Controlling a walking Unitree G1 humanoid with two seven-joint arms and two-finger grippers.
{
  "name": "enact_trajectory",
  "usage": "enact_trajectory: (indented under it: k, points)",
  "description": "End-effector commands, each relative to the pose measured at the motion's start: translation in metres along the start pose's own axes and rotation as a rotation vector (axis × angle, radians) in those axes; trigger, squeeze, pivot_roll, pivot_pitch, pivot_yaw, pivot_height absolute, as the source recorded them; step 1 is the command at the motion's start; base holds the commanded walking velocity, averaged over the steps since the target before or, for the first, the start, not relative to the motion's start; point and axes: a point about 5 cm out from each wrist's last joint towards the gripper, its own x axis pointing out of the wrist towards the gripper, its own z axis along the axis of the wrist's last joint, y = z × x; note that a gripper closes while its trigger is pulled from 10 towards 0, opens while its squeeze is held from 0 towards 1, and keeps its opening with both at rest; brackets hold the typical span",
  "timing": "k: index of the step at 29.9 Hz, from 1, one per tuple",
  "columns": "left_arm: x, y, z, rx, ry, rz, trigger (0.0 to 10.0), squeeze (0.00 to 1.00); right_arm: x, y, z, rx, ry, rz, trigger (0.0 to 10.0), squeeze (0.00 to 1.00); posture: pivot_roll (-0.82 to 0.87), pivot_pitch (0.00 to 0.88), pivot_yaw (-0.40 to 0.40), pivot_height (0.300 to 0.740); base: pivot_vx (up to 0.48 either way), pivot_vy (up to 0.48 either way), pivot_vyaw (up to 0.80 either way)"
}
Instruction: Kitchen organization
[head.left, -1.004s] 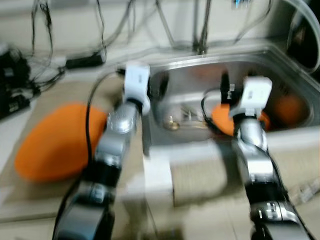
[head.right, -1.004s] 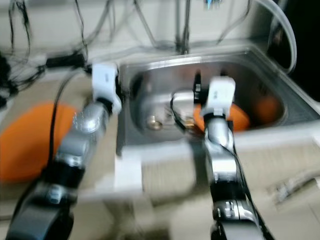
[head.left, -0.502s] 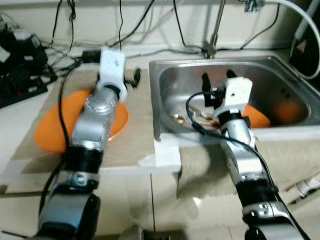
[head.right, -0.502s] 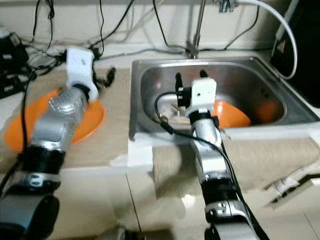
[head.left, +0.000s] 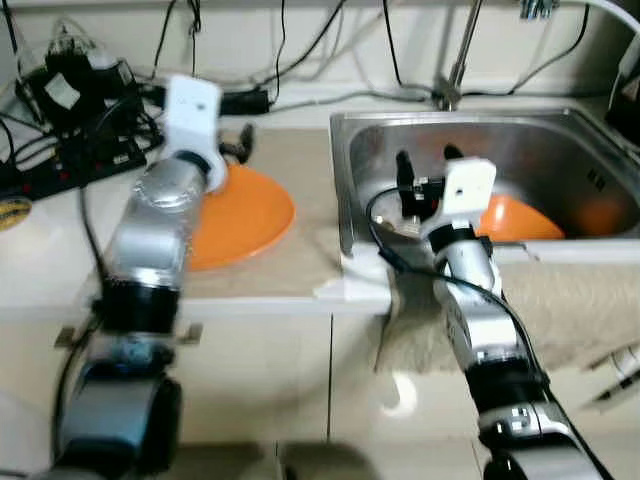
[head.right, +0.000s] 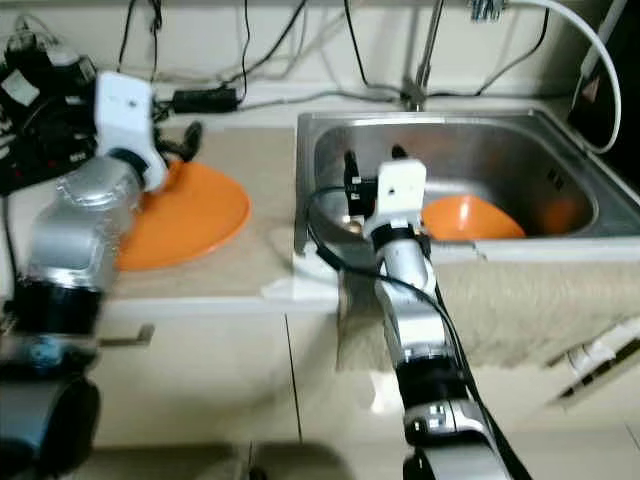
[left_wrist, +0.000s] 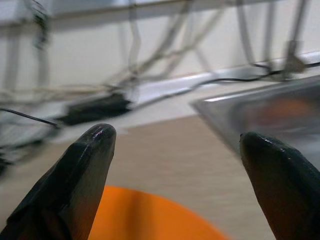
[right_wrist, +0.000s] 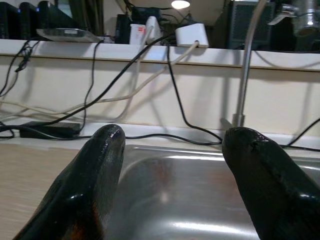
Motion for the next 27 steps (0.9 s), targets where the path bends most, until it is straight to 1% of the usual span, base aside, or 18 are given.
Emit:
enact_trajectory:
  k: [1,3,11,14,16,19,24,27]
  points:
    - [-0.0019,0.0022,0.0042,0.004,-0.031,0.022,10.0,0.00,0.0018,-0.0013,-0.0005,0.005,0.011,-0.002,10.0,0.00,0.03,0.000,0.056,0.740,0.000,0.000,0.00]
    - [-0.0002,0.0021,0.0036,-0.017,-0.035,0.042,10.0,0.00,0.0020,-0.0011,-0.0008,-0.006,0.017,0.012,10.0,0.00,0.03,0.000,0.048,0.740,0.000,-0.480,0.00]
    - [-0.0018,-0.0011,0.0033,-0.019,-0.049,0.068,10.0,0.00,0.0015,-0.0007,-0.0023,-0.006,0.028,0.018,10.0,0.00,0.03,0.000,0.041,0.740,0.000,-0.467,0.00]
    - [-0.0029,-0.0005,0.0013,-0.017,-0.041,0.106,10.0,0.00,0.0008,-0.0001,-0.0035,-0.016,0.035,0.030,10.0,0.00,0.03,0.000,0.037,0.740,0.263,-0.399,0.00]
    - [-0.0032,-0.0007,0.0005,-0.036,-0.042,0.117,10.0,0.00,0.0007,0.0012,-0.0047,-0.027,0.046,0.045,10.0,0.00,0.03,0.000,0.035,0.740,0.000,0.000,0.00]
    - [-0.0035,-0.0012,0.0005,-0.034,-0.044,0.121,10.0,0.00,0.0010,0.0024,-0.0053,-0.035,0.054,0.060,10.0,0.00,0.03,0.000,0.032,0.740,0.000,0.000,0.59]
    - [-0.0043,-0.0022,0.0002,-0.018,-0.045,0.129,10.0,0.00,0.0025,0.0014,-0.0051,-0.029,0.054,0.055,10.0,0.00,0.04,0.000,0.027,0.740,0.000,0.000,0.62]
    - [-0.0044,-0.0028,-0.0003,-0.004,-0.043,0.122,10.0,0.00,0.0028,0.0005,-0.0058,-0.021,0.060,0.046,10.0,0.00,0.04,0.000,0.027,0.740,0.000,0.000,0.00]
